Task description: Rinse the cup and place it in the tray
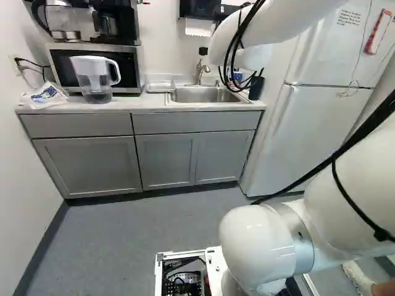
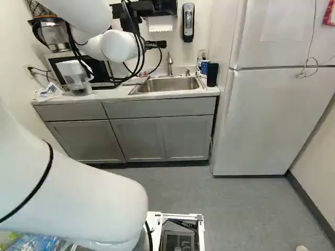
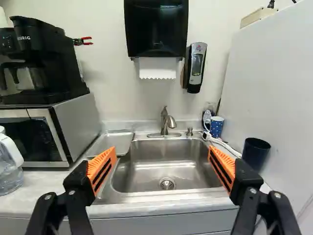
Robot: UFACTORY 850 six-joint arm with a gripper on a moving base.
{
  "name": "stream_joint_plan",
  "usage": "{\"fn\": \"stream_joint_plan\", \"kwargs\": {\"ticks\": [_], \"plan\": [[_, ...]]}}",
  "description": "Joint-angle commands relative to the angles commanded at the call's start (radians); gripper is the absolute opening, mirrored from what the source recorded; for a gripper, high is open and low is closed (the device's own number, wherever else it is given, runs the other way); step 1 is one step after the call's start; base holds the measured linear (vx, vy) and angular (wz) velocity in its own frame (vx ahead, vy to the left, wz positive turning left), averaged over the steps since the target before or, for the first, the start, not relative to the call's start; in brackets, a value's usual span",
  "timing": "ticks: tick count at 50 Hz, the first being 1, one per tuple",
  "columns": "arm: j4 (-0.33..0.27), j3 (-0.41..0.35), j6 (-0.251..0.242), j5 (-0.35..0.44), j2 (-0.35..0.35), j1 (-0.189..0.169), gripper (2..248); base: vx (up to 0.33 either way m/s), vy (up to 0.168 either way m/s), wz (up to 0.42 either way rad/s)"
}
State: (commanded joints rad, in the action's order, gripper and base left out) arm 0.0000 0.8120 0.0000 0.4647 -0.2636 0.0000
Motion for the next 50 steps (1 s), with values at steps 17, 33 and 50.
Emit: {"fn": "stream_joint_plan", "kwargs": {"ticks": [17, 33, 50], "plan": [[0.000, 0.000, 0.000, 0.000, 0.000, 0.000, 247, 0.002, 0.000, 0.000], [0.000, 0.000, 0.000, 0.000, 0.000, 0.000, 247, 0.084, 0.000, -0.008], [0.000, 0.000, 0.000, 0.000, 0.000, 0.000, 247, 0.137, 0.001, -0.011]]}}
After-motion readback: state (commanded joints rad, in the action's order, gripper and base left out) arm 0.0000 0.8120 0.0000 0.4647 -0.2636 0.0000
